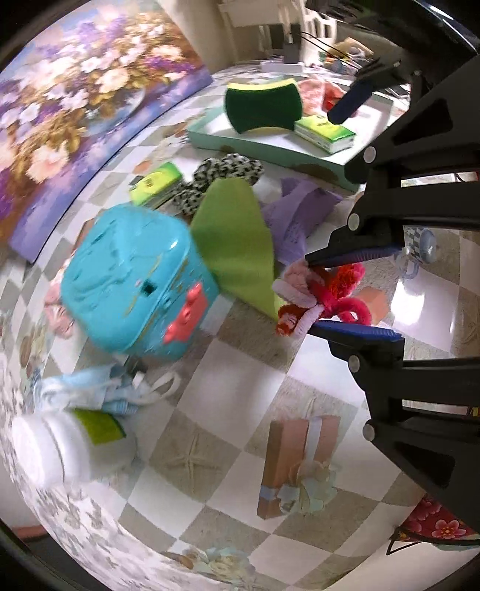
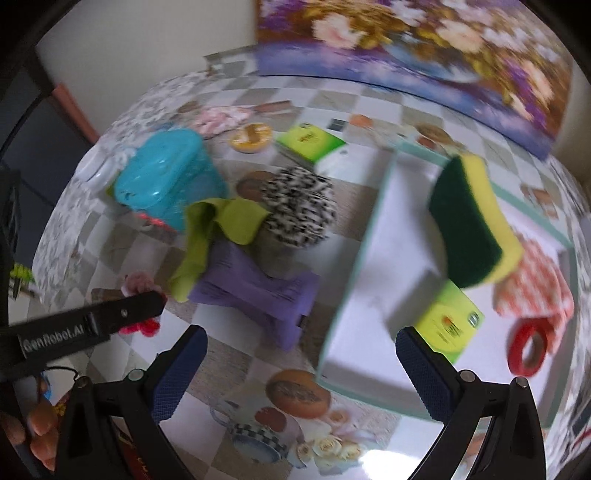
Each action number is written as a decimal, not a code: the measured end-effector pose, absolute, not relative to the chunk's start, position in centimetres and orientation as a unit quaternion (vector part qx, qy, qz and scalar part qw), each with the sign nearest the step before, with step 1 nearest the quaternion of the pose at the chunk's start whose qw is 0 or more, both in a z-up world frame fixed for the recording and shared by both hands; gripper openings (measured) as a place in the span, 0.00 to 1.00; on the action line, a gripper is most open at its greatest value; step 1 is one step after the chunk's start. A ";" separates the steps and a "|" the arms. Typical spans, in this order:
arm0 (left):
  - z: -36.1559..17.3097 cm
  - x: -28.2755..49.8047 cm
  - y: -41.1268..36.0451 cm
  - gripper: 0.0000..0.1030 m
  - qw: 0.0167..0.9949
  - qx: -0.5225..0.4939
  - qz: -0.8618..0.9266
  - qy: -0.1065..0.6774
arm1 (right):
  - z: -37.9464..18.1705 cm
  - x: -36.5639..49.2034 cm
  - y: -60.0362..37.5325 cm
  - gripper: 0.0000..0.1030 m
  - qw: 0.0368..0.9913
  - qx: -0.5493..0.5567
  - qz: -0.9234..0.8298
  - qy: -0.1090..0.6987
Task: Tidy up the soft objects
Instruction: 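Grasp the purple cloth pouch with the right tool while the left tool holds the plush toy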
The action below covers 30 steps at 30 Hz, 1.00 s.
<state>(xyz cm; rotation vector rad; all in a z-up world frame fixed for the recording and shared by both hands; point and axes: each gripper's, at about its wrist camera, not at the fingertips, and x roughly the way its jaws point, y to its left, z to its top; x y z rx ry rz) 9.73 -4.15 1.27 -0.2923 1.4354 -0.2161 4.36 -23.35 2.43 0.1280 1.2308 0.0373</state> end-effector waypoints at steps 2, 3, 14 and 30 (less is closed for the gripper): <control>1.6 9.9 -3.4 0.29 0.743 -0.135 -0.088 0.650 | 2.2 5.0 -22.8 1.00 0.817 0.050 0.026 0.574; 1.6 9.9 -3.1 0.29 0.744 -0.135 -0.083 0.649 | 2.0 5.3 -22.5 1.00 0.818 0.047 0.033 0.572; 1.3 10.8 -1.5 0.30 0.749 -0.137 -0.059 0.646 | 1.1 6.0 -20.3 1.00 0.820 0.008 0.083 0.566; -0.6 12.2 -1.4 0.30 0.730 -0.153 -0.049 0.665 | -2.6 7.8 -18.6 1.00 0.791 -0.030 0.098 0.603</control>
